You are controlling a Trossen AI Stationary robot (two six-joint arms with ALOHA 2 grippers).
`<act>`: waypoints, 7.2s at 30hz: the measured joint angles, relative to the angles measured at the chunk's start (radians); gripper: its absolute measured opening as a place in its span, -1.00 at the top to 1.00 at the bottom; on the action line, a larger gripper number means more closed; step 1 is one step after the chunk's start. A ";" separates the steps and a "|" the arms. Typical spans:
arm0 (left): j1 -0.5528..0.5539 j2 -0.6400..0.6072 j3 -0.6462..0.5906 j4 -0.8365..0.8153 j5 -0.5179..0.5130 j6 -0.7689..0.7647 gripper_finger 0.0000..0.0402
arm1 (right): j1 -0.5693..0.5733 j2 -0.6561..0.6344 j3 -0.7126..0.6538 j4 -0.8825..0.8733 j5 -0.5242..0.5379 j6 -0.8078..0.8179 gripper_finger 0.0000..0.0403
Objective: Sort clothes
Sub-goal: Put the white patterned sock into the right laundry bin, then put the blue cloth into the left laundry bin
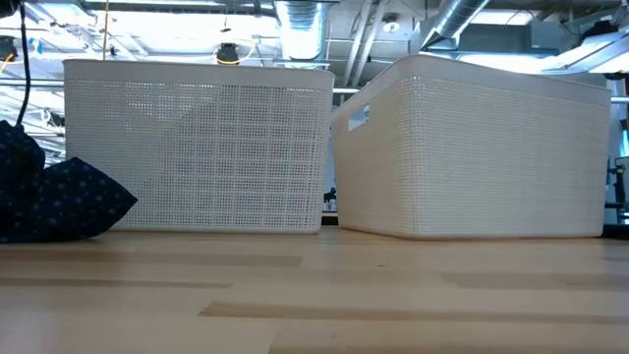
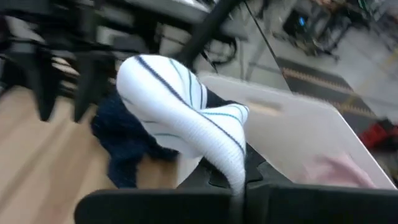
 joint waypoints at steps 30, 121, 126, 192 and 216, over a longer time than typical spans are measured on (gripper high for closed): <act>-0.052 0.200 0.000 -0.147 0.155 -0.335 0.06 | -0.306 -0.230 -0.012 -0.841 0.208 0.346 0.99; -0.023 0.183 -0.243 -0.173 0.556 -0.720 0.71 | -0.234 -0.545 -0.351 -0.662 0.145 0.447 -0.56; -0.002 0.184 -0.244 -0.020 0.554 -0.569 0.91 | -0.183 -0.535 -0.351 -0.629 0.156 0.449 -0.56; 0.312 0.189 -0.163 0.351 0.695 0.052 0.90 | 0.336 0.349 -0.344 0.446 -0.041 0.052 -0.52; 0.332 0.189 -0.164 0.450 0.695 0.164 0.89 | 0.316 0.408 -0.209 0.241 0.096 0.028 0.95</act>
